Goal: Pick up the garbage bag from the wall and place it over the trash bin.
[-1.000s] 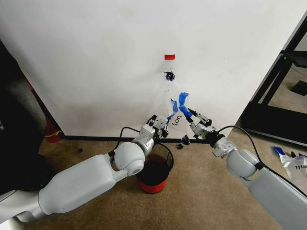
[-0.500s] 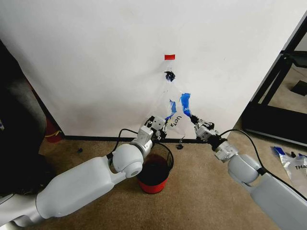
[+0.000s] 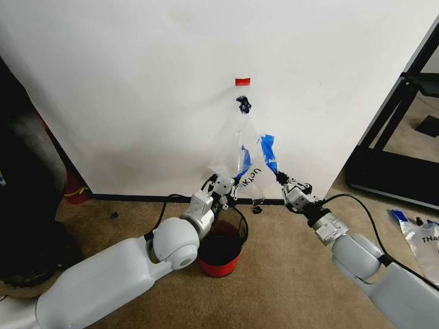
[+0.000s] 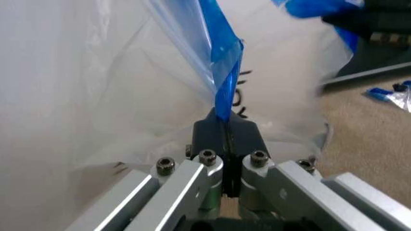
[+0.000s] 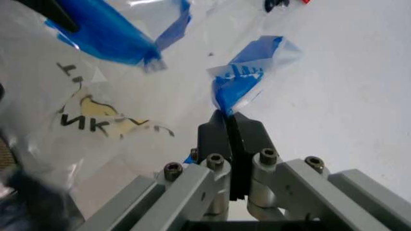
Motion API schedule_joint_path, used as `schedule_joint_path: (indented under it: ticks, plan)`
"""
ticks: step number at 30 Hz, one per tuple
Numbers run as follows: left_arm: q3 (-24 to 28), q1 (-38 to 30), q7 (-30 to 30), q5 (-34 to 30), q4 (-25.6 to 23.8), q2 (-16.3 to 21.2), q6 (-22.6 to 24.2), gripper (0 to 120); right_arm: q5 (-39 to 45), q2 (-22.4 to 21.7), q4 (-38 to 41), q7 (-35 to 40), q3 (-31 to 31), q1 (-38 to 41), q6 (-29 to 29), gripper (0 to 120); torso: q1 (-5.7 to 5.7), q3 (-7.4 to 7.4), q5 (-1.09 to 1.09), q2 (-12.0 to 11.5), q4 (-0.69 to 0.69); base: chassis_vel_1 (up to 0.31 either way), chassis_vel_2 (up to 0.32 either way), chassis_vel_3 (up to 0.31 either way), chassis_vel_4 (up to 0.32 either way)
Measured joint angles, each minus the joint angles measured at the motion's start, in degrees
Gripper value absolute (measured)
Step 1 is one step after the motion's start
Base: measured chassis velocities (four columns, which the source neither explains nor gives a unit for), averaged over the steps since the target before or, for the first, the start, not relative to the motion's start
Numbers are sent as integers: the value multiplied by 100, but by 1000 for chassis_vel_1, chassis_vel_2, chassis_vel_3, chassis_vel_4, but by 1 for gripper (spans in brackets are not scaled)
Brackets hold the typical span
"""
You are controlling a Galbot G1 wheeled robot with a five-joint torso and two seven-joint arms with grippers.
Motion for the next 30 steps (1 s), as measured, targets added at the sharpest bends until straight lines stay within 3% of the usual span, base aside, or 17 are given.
schedule_joint_path:
  ticks: [18,30]
  plan:
    - [-636,1141,27,412,-475,340,-47,0,-53,59,236,136,-37,-378,37,0,0,0,0,0,0,0,0,0,0]
    - [-1386,1082,-13,323,-1191,460,-34,0,712,39,975,406,-36,-111,-423,0,1,0,1,0,0,0,0,0,0]
